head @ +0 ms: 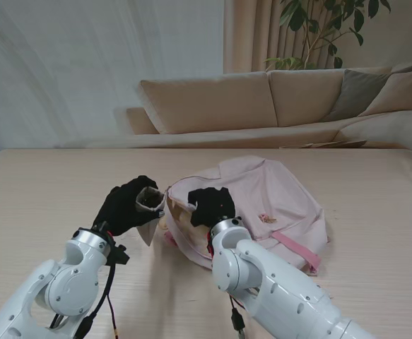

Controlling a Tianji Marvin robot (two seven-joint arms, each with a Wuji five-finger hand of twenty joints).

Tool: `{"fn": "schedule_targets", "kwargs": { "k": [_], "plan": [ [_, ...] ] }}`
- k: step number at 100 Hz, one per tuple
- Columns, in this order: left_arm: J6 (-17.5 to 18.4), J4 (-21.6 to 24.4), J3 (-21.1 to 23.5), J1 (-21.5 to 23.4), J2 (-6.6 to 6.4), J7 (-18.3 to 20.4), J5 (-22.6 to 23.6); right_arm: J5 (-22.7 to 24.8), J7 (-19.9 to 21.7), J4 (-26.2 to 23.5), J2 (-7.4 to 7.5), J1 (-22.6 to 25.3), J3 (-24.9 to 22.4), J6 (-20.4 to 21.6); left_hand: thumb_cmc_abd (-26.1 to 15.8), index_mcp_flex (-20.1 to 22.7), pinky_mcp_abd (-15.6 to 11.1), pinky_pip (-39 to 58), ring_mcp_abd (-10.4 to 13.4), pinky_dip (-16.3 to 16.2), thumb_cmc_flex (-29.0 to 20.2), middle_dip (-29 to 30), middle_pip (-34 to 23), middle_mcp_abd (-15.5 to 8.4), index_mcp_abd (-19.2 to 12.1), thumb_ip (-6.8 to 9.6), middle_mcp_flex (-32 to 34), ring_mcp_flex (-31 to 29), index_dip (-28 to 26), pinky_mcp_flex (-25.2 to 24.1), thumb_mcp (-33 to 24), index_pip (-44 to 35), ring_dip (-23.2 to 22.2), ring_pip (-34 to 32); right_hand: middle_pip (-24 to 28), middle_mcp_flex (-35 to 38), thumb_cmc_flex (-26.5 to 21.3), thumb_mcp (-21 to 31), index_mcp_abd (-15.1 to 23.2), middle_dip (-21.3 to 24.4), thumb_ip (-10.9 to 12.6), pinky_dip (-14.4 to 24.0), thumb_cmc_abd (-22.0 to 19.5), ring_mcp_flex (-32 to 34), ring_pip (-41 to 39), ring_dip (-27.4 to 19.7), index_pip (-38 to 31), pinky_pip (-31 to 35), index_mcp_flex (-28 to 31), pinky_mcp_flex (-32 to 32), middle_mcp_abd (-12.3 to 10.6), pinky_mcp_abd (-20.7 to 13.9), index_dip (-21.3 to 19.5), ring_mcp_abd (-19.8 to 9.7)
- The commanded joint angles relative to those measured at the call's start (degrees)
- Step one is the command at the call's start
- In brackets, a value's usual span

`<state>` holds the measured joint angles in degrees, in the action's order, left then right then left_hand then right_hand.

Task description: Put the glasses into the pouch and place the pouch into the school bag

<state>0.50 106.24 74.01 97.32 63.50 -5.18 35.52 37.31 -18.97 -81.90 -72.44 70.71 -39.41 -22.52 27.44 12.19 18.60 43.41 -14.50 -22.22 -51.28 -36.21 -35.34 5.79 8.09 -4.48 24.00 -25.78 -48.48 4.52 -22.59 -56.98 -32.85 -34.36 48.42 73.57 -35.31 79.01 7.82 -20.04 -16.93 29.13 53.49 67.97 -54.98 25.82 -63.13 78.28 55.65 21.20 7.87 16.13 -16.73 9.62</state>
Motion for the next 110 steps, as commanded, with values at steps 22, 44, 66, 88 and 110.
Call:
{"fn": "schedule_targets", "kwargs": {
  "k": [22,44,66,88,110],
  "plan": [
    [1.89,-1.99,-2.72,-4.39,1.58,-2.99,-1.28,-3.69,-0.16,-2.07,-0.33,-1.48,-2.51,-2.19,-5.87,4.75,2.02,0.87,-0.29,-0.61,-3.57,-0.07,0.34,-1.81,-6.97,0.97,2.77,-2.38,-0.48,-0.84,-0.11,-8.10,-1.27,-1.14,0.83,2.53,-1.00,3.20,0.85,0.01,-1.92,1.08,-0.60,2.86,-0.72,0.51,-0.37,2.08,1.08,0.08,2.64,1.29,0.10,0.29],
    [4.34,-6.22,-5.11,-7.76,2.84,-7.73,-3.71,-5.77,-2.06,0.16,-1.85,-3.30,-2.62,-4.86,-6.24,5.66,2.41,1.32,0.55,-0.85,-3.78,-0.22,-0.06,-2.51,-8.18,0.62,4.05,-3.28,-0.33,-0.80,0.02,-9.56,-1.81,-2.04,1.58,2.16,-1.40,2.88,0.99,-0.64,-1.83,1.87,-0.92,2.62,-1.92,0.98,-0.45,3.59,0.90,0.28,2.99,1.18,-0.52,0.40],
    [8.62,-12.07,-8.48,-12.08,4.28,-13.74,-4.56,-9.44,-3.59,1.00,-3.48,-4.03,-3.30,-7.34,-7.17,4.31,1.59,2.33,1.30,-1.35,-3.96,-0.84,-0.97,-3.13,-8.56,0.34,3.04,-2.28,-0.12,-0.89,0.46,-10.75,-2.36,-2.67,1.98,1.69,-2.04,2.62,0.51,-1.04,-1.68,2.15,-1.01,2.22,-2.42,1.04,-0.59,3.83,0.63,-0.14,3.62,1.28,-1.10,0.94],
    [12.29,-18.80,-12.25,-15.90,5.03,-15.74,-5.09,-9.93,-4.20,0.86,-3.83,-4.17,-3.92,-8.69,-9.53,1.06,0.75,3.26,1.73,-1.80,-6.58,-1.80,-2.98,-3.54,-7.97,0.56,-0.52,1.51,0.55,-3.52,4.30,-13.16,-3.07,-4.15,2.08,1.58,-2.09,2.08,0.68,-1.07,-1.60,2.87,-1.69,1.78,-2.87,1.16,-0.41,5.09,0.30,-0.49,3.48,1.00,-1.42,0.94],
    [15.01,-22.16,-14.33,-18.02,3.93,-11.69,-3.53,-11.79,-3.36,0.91,-4.04,-4.98,-4.67,-9.70,-9.36,2.00,0.97,3.46,1.83,-1.84,-6.66,-1.67,-3.18,-3.66,-8.50,0.74,0.78,0.25,0.75,-3.44,4.92,-13.18,-2.96,-4.55,2.00,0.91,-3.00,1.15,-0.05,-1.16,-1.40,3.15,-2.67,0.82,-3.20,1.25,-0.36,5.17,-0.46,-1.22,3.98,1.13,-1.93,1.60]
  ]
}}
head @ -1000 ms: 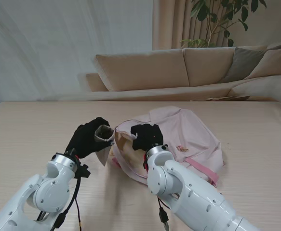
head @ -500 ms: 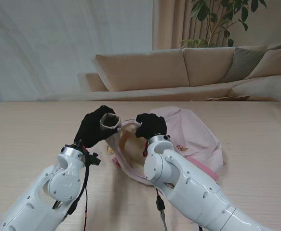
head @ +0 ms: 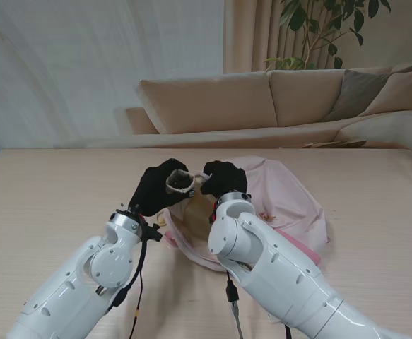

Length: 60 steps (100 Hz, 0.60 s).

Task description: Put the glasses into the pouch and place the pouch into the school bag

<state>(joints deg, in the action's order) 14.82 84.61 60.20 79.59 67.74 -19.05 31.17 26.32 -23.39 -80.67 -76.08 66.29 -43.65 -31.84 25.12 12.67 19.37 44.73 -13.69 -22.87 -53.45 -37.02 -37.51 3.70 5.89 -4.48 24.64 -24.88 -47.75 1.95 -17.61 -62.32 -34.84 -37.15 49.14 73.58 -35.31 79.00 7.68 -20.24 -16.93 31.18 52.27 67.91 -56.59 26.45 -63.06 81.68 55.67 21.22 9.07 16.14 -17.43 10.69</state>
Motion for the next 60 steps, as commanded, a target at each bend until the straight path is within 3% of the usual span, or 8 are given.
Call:
{"fn": "schedule_targets", "kwargs": {
  "k": [1,28,48,51,60],
  "plan": [
    [0.78,-0.62,-0.58,-0.36,-0.38,2.46,0.92,-0.91,1.10,-0.35,-0.42,-0.58,-0.48,-0.43,-7.01,1.59,0.28,2.17,1.03,-1.20,-4.45,-0.82,-0.97,-1.56,-6.38,0.75,0.23,-0.82,0.06,-0.80,-0.06,-7.81,-0.96,-1.78,1.26,0.85,-3.07,1.09,0.04,-0.95,-1.38,1.12,-1.51,0.85,-1.61,0.62,-0.43,1.76,-0.51,-1.31,2.83,1.13,-1.25,0.57],
    [2.67,-3.06,-2.93,-2.47,-1.46,7.35,1.41,-2.05,4.11,-1.31,0.28,-1.29,-1.04,-1.32,-5.69,3.65,0.82,2.41,1.29,-1.25,-2.35,-0.91,-0.54,-1.38,-7.28,0.43,3.10,-3.58,0.41,0.13,-2.72,-7.21,-1.43,-2.46,0.55,0.20,-3.59,-0.35,0.35,-0.34,-1.07,1.23,-2.94,-0.55,-1.32,0.43,-0.20,1.48,-0.97,-2.33,2.82,0.94,-1.57,0.78],
    [4.04,-7.54,-6.41,-5.91,-1.07,8.23,-0.22,-3.32,6.07,-2.49,0.66,-1.46,-1.59,-2.32,-5.50,3.93,1.09,1.53,1.60,-0.92,-2.13,-1.14,-0.64,-1.12,-7.51,0.37,3.37,-3.60,0.60,-1.71,-2.95,-7.09,-1.73,-2.74,0.78,-0.62,-3.72,-1.62,1.23,-0.32,-0.87,1.31,-4.16,-2.73,-2.01,0.74,-0.05,1.24,-1.28,-3.90,2.37,0.26,-1.94,0.48],
    [4.32,-8.40,-7.13,-6.68,-0.96,8.45,-0.63,-3.67,6.03,-2.59,0.60,-1.44,-1.74,-2.42,-5.35,3.97,1.21,1.38,1.59,-0.84,-2.15,-1.49,-0.93,-2.76,-7.52,0.41,3.91,-3.76,0.60,-1.88,-3.05,-7.08,-1.77,-2.79,0.86,-0.81,-3.82,-1.79,1.28,-0.35,-0.80,1.31,-4.27,-3.11,-2.17,0.80,-0.02,1.16,-1.31,-4.29,2.46,0.15,-1.99,0.54],
    [5.41,-11.07,-9.48,-9.22,-0.64,9.03,-1.51,-4.07,6.76,-3.15,0.83,-1.34,-2.00,-2.53,-4.96,4.77,1.29,1.21,1.60,-0.71,-1.80,-2.46,-0.99,-2.78,-7.93,0.44,4.97,-4.75,0.90,-1.88,-3.30,-6.87,-1.90,-3.07,0.93,-1.18,-3.73,-2.31,1.91,-0.32,-0.73,1.24,-4.64,-4.60,-2.34,0.87,0.00,0.81,-1.47,-5.49,2.21,-0.25,-2.20,0.26]
  ]
}}
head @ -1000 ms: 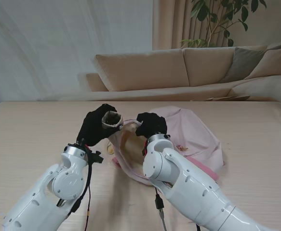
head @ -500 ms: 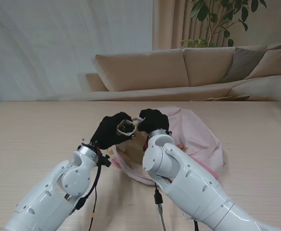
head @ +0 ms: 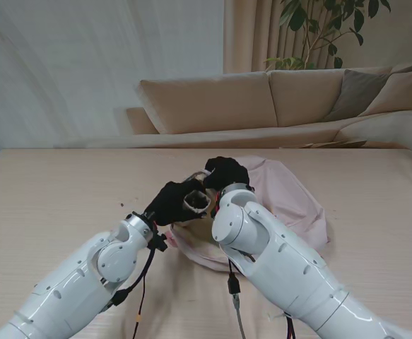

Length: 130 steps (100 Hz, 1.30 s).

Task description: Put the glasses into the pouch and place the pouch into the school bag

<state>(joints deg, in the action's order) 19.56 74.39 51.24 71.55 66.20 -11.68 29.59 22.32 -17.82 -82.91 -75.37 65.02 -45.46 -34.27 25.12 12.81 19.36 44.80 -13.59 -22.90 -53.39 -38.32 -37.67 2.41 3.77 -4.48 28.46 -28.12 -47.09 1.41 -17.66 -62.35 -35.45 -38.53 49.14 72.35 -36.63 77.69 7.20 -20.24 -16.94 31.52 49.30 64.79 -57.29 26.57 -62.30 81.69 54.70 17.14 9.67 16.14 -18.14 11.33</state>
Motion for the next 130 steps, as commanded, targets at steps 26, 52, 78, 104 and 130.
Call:
{"fn": "schedule_targets", "kwargs": {
  "k": [26,52,78,104,130],
  "plan": [
    [2.19,-7.97,-7.62,-8.44,1.86,3.54,-1.02,0.79,2.85,-1.04,1.03,-0.06,0.07,1.56,-3.88,6.39,1.30,1.12,2.04,-0.54,-0.13,-3.50,0.56,-1.68,-6.64,0.43,3.44,-3.85,1.21,-1.44,-5.02,-5.75,-1.53,-1.99,1.21,-0.04,-1.69,-1.43,3.65,-0.26,-0.65,0.75,-1.73,-4.12,-2.56,0.91,-0.60,0.39,-0.44,-3.32,0.78,-1.46,-1.89,-1.42],
    [0.77,-12.19,-11.98,-12.23,2.90,4.33,-1.94,0.98,3.42,-2.12,1.50,1.01,-0.01,2.71,-3.39,6.45,1.44,0.70,2.06,-0.33,0.07,-3.83,1.02,-1.67,-6.54,0.57,3.77,-4.14,1.41,-2.09,-5.79,-5.61,-1.63,-1.93,1.49,-0.03,-1.59,-1.26,3.67,-0.44,-0.65,0.63,-1.60,-4.96,-3.00,0.87,-0.53,0.14,-0.32,-4.20,0.91,-1.74,-2.08,-1.69],
    [0.07,-16.57,-17.09,-16.41,3.90,6.15,-2.61,0.93,4.02,-3.01,1.71,1.52,0.32,3.07,-1.08,6.53,1.05,0.82,2.85,-0.25,4.51,0.35,2.14,-1.88,-5.91,1.09,2.38,-3.54,4.28,-1.97,-8.94,-2.08,-1.65,-1.08,1.47,0.11,-1.65,-1.16,3.60,-0.44,-0.65,0.50,-1.46,-5.07,-3.06,0.70,-0.44,-0.02,-0.18,-4.55,0.94,-1.71,-2.23,-1.81],
    [-0.62,-18.73,-20.49,-18.54,4.52,6.60,-1.81,0.99,4.62,-3.38,1.90,1.49,0.52,3.27,1.46,5.04,-0.14,-0.35,3.24,0.45,18.08,6.17,7.51,-0.19,-0.97,2.10,-6.03,3.66,9.41,-3.75,-15.19,13.82,0.36,3.57,1.48,0.12,-1.57,-1.17,3.71,-0.48,-0.67,0.44,-1.57,-5.17,-3.13,0.61,-0.41,-0.04,-0.13,-4.63,0.92,-1.67,-2.39,-1.95],
    [-3.04,-16.62,-20.97,-18.20,3.39,10.21,-1.70,0.88,4.85,-3.83,2.10,2.04,0.16,3.39,2.95,-4.02,-1.78,-9.18,2.85,2.60,20.26,22.70,27.92,6.08,0.33,1.77,-18.54,20.10,33.67,-6.12,3.86,42.11,11.93,21.55,1.59,0.23,-1.55,-0.98,3.58,-0.57,-0.69,0.33,-1.40,-5.18,-3.22,0.56,-0.48,-0.18,-0.05,-4.79,1.10,-1.61,-2.61,-1.79]
  ]
}}
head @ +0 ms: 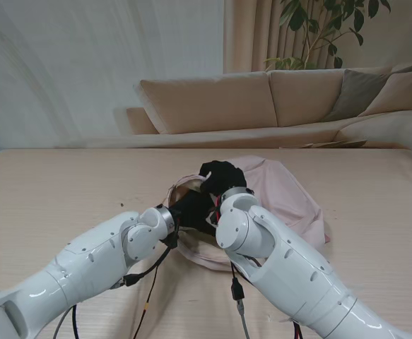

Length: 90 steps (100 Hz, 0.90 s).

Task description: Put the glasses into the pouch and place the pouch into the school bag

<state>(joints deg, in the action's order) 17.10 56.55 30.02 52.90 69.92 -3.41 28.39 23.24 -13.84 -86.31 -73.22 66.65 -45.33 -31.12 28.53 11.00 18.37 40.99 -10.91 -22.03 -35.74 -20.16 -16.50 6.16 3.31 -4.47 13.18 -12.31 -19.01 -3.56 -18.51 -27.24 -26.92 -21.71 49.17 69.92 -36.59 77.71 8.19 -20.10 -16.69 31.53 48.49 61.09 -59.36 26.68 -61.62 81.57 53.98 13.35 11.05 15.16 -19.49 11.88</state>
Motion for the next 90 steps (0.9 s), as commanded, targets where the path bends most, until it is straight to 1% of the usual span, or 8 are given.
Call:
{"fn": "schedule_targets", "kwargs": {
  "k": [1,10,25,34,44,55,66,90],
  "plan": [
    [-0.69,1.37,0.28,0.48,-0.39,2.12,-0.54,-0.03,0.88,-0.44,-0.04,0.44,0.02,0.24,-0.52,-2.35,-0.85,-5.98,0.18,1.90,2.76,4.99,7.61,2.71,0.79,1.72,-3.73,5.00,6.14,-1.20,5.20,7.97,3.78,5.34,1.56,2.65,-1.57,-1.00,2.55,-0.71,-0.94,0.31,-0.58,-1.48,-1.16,0.44,-1.16,-0.05,0.66,-1.00,-0.33,-0.63,-1.27,-2.32],
    [-1.71,2.33,1.12,1.28,-0.74,2.42,-0.54,-0.02,0.76,-0.49,0.00,0.69,-0.20,0.32,-1.99,-2.11,-0.71,-11.31,-0.01,2.69,3.88,6.60,12.59,5.33,0.81,1.12,-5.75,8.09,10.27,-1.16,10.59,15.63,7.85,10.86,1.57,2.62,-1.58,-0.93,2.39,-0.72,-0.95,0.28,-0.51,-1.46,-1.17,0.43,-1.16,-0.11,0.72,-1.10,-0.22,-0.63,-1.30,-2.27],
    [-2.60,3.93,3.47,3.12,-1.20,2.50,-1.29,0.21,0.75,-0.32,0.16,0.98,-0.57,0.55,-3.59,-1.96,0.29,-15.01,-0.13,2.88,4.71,7.03,14.30,6.07,1.21,0.76,-6.63,9.08,11.34,-0.88,15.09,17.76,8.93,13.87,1.57,2.67,-1.57,-0.80,2.42,-0.70,-0.97,0.25,-0.38,-1.57,-1.14,0.39,-1.06,-0.11,0.78,-1.10,-0.31,-0.64,-1.28,-2.25],
    [-3.52,5.14,4.62,4.08,-1.72,1.77,0.41,0.15,0.52,-0.20,0.13,1.12,-0.75,0.61,-5.59,-1.90,0.84,-12.94,0.33,-0.20,2.82,5.10,11.82,2.26,1.10,1.42,-5.34,8.46,8.30,-0.55,18.94,12.17,7.48,11.96,1.58,2.71,-1.48,-0.86,2.45,-0.70,-1.01,0.24,-0.38,-1.52,-1.20,0.40,-1.03,-0.08,0.83,-1.09,-0.31,-0.58,-1.30,-2.21],
    [-4.39,6.88,6.32,5.51,-2.41,0.75,2.75,0.10,0.20,-0.10,0.05,1.26,-0.89,0.65,-7.32,-0.01,0.90,-8.55,1.12,-2.70,1.44,-2.11,1.75,-2.18,-2.41,2.37,-2.45,3.93,0.72,-0.26,19.24,-0.56,3.81,6.34,1.49,2.68,-1.53,-0.78,2.36,-0.64,-0.99,0.24,-0.32,-1.48,-1.16,0.36,-1.01,-0.05,0.81,-1.03,-0.24,-0.51,-1.30,-2.15],
    [-6.12,10.31,9.64,8.45,-3.38,-0.64,5.80,0.00,-0.29,-0.08,-0.06,1.43,-1.08,0.84,-8.72,4.82,-0.01,-0.31,1.04,-4.33,-1.50,-6.16,-7.89,-3.85,-5.76,4.15,5.19,-2.21,-11.34,0.58,16.83,-13.43,-1.06,-1.22,1.32,2.67,-1.48,-0.82,2.25,-0.48,-1.01,0.24,-0.36,-1.46,-1.10,0.30,-0.94,-0.04,0.75,-1.03,-0.27,-0.48,-1.28,-2.18],
    [-8.12,14.96,14.27,12.54,-4.53,-0.72,8.14,-0.18,-0.76,-0.03,-0.16,1.57,-1.31,1.15,-8.52,9.12,-0.60,6.02,0.66,-4.53,-1.30,-9.50,-11.52,-4.94,-8.28,4.36,11.08,-6.77,-20.85,2.86,9.65,-20.79,-3.48,-6.09,1.19,2.72,-1.31,-0.76,2.07,-0.25,-1.02,0.23,-0.25,-1.41,-1.03,0.23,-0.71,-0.04,0.56,-1.03,-0.36,-0.48,-1.09,-2.17],
    [-10.74,21.93,22.39,19.80,-6.07,0.18,11.48,-0.76,-1.64,-0.21,-0.43,2.19,-1.53,1.48,-6.86,18.78,-1.18,11.94,0.14,-5.13,-1.74,-10.56,-13.71,-5.67,-10.03,3.19,18.26,-13.22,-22.98,7.17,2.21,-23.99,-5.01,-10.44,0.68,2.73,-0.80,-0.81,1.09,0.54,-1.08,0.21,-0.07,-1.73,-0.33,-0.10,-0.13,-0.03,0.29,-1.03,-0.23,-0.48,0.14,-2.01]
  ]
}}
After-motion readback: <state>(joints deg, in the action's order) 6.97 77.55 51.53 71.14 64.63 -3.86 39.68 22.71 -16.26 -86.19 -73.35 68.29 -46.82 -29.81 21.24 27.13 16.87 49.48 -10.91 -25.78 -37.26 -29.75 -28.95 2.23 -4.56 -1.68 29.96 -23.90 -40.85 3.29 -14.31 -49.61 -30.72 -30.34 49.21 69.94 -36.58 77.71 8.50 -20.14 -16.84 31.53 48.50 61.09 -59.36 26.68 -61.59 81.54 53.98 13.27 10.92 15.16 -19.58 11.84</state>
